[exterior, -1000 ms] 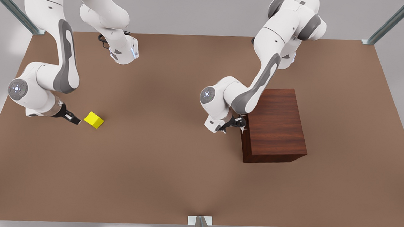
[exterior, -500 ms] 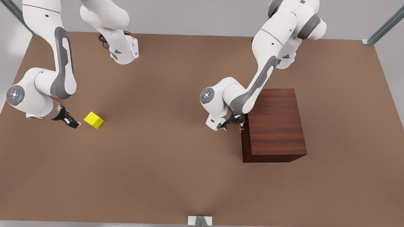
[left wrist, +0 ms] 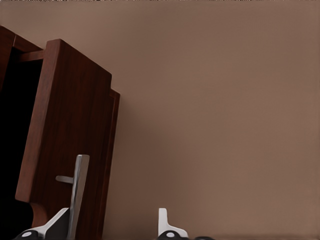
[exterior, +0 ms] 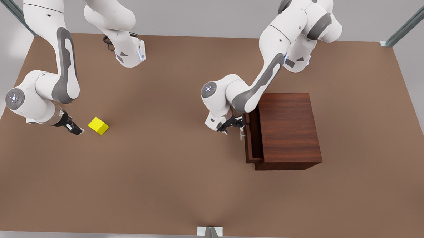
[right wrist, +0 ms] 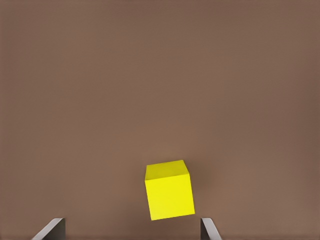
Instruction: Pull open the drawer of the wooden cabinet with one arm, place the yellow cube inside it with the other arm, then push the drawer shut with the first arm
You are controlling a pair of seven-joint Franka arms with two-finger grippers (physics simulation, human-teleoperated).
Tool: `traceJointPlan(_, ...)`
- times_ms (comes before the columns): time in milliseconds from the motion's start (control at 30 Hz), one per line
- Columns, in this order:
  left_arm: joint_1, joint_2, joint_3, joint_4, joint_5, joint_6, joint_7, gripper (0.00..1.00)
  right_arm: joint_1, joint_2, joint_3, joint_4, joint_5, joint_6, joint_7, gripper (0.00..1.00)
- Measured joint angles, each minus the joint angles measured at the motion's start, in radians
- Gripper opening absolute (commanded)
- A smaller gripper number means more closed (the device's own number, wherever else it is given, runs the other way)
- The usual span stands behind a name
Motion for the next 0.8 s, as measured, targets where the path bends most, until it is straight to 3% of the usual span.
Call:
traceJointPlan(233, -0.016, 0.042, 0.002, 0.037, 0.007, 0.0, -0.016, 1.0, 0.0, 0.001, 0.001, 0.0, 0.0, 0.0, 0.004, 1.0)
traceJointPlan(367, -0.086, 0.062, -0.009, 0.209, -0.027, -0.066, -0.025, 1.0, 0.001, 0.002, 0.001, 0.0, 0.0, 0.0, 0.006, 1.0)
traceJointPlan(467, -0.099, -0.01, -0.004, 0.249, -0.054, -0.177, -0.005, 1.0, 0.003, 0.003, 0.002, 0.0, 0.0, 0.0, 0.007, 1.0)
traceJointPlan(533, 0.07, -0.134, -0.001, 0.197, -0.13, -0.241, 0.042, 1.0, 0.015, 0.028, 0.007, -0.006, 0.0, 0.006, 0.008, 1.0)
traceJointPlan(633, 0.536, -0.33, 0.006, 0.049, -0.351, -0.284, 0.164, 1.0, 0.065, 0.088, 0.011, -0.022, 0.001, 0.04, 0.01, 1.0)
traceJointPlan(667, 0.609, -0.454, 0.02, -0.12, -0.389, -0.252, 0.207, 1.0, 0.064, 0.108, 0.011, -0.029, 0.001, 0.057, 0.011, 1.0)
traceJointPlan(700, 0.654, -0.506, 0.034, -0.18, -0.414, -0.229, 0.248, 1.0, 0.061, 0.122, 0.009, -0.041, 0.0, 0.078, 0.011, 1.0)
traceJointPlan(800, 0.717, -0.503, 0.048, -0.133, -0.46, -0.215, 0.361, 1.0, 0.019, 0.134, 0.005, -0.059, -0.003, 0.126, 0.007, 1.0)
